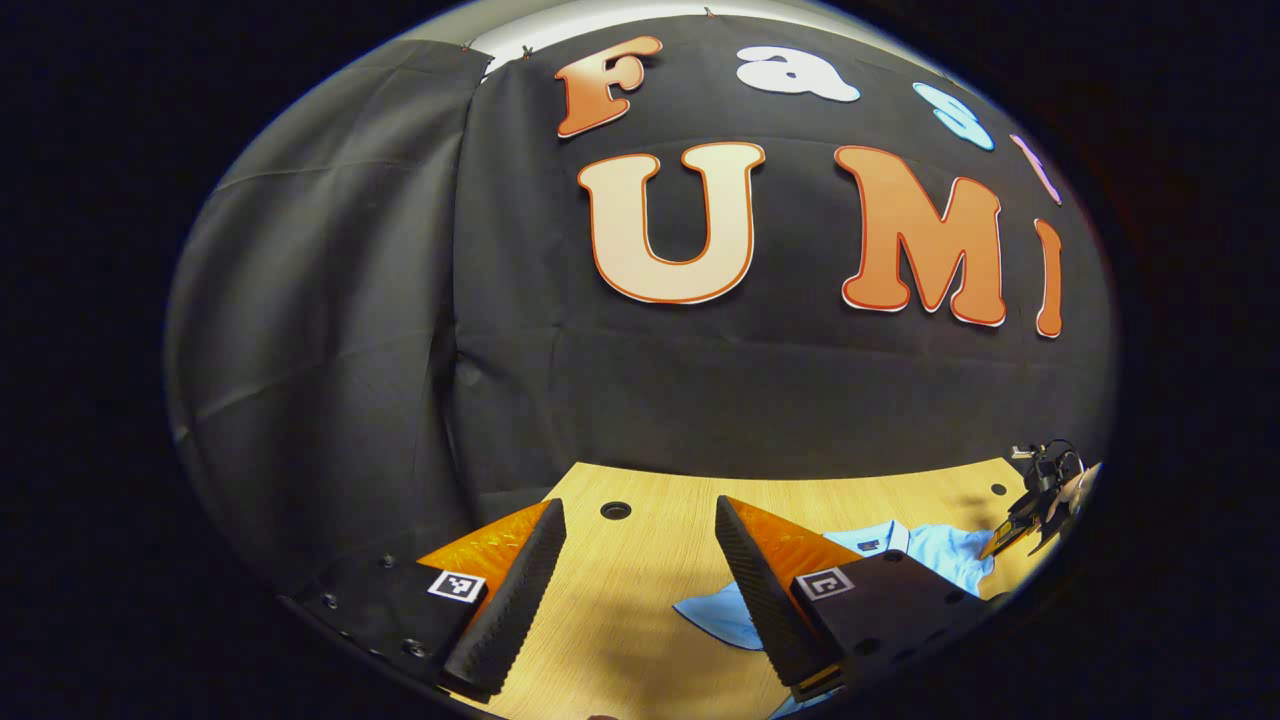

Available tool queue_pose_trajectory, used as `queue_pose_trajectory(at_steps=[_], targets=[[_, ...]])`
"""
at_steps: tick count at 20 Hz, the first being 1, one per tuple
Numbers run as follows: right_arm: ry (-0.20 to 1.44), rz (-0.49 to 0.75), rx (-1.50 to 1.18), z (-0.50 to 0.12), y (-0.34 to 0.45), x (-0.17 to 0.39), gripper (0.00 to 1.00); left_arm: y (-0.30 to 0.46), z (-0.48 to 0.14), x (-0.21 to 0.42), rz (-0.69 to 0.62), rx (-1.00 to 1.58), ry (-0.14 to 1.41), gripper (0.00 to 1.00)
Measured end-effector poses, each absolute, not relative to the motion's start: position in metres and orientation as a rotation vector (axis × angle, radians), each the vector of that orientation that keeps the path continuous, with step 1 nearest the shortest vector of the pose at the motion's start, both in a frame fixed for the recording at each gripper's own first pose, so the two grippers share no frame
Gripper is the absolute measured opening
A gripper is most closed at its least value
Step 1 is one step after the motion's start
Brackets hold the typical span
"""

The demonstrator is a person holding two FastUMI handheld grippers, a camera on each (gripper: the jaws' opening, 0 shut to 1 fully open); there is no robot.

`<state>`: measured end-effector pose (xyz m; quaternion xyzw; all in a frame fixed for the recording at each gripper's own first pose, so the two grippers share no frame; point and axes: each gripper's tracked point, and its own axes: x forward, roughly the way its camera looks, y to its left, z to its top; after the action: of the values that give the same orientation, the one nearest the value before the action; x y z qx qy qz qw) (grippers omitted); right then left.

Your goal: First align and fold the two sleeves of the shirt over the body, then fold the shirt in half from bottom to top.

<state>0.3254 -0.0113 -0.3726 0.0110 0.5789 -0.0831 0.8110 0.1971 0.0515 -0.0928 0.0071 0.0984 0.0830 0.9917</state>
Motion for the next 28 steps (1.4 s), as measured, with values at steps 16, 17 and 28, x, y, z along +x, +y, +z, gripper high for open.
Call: queue_pose_trajectory(at_steps=[16, 17, 28], targets=[[1.054, -0.088, -0.071, -0.272, 0.041, 0.320, 0.01, 0.090, -0.083, 0.181, 0.156, 0.012, 0.167, 0.97], [1.048, -0.074, -0.061, -0.265, 0.051, 0.317, 0.01, 0.094, -0.082, 0.179, 0.153, 0.007, 0.163, 0.97], [1.015, 0.127, -0.120, -0.250, 0.185, 0.278, 0.00, 0.151, -0.080, 0.160, 0.168, -0.011, 0.146, 0.97]])
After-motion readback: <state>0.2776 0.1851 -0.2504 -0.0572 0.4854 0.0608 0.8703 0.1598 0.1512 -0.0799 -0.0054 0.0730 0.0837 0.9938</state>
